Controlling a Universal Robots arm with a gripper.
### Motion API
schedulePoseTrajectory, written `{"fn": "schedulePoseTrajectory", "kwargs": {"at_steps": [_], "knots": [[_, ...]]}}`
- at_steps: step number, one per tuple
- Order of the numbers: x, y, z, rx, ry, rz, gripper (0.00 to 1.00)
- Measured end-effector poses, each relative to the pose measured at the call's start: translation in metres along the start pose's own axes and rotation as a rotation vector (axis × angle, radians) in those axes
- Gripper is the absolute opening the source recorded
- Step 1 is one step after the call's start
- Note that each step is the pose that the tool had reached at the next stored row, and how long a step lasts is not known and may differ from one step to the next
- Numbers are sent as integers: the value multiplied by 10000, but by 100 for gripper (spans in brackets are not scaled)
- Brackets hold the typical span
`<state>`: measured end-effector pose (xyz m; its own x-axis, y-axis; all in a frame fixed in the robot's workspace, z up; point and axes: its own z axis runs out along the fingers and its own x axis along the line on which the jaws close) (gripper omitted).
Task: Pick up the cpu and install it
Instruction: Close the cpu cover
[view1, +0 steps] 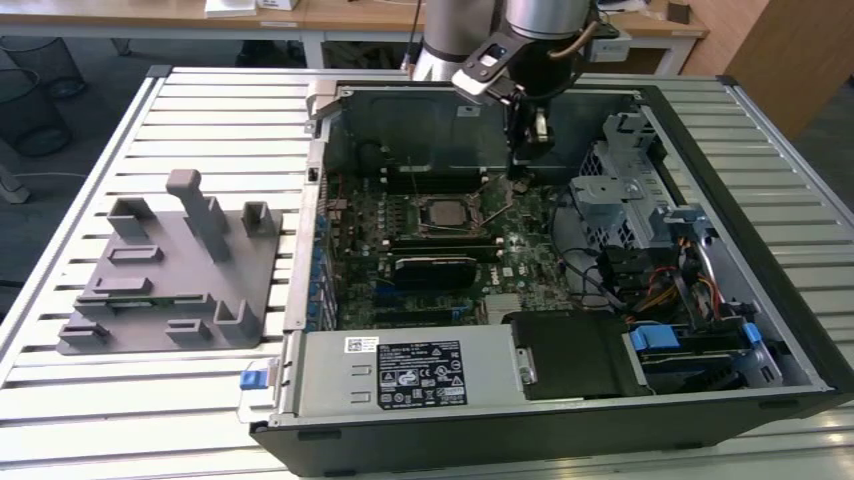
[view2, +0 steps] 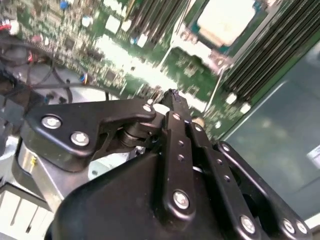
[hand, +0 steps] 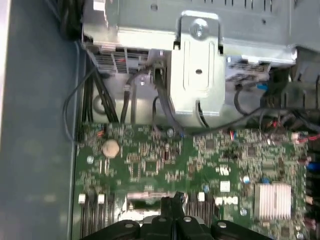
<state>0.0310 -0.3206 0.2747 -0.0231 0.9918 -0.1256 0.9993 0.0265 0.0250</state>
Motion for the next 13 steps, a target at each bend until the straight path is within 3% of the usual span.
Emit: {"fn": "schedulePoseTrajectory", "kwargs": {"at_steps": [3, 13], "knots": [[8, 90, 35, -1, 1, -1, 11], [79, 188, 205, 0, -1, 0, 11]]}}
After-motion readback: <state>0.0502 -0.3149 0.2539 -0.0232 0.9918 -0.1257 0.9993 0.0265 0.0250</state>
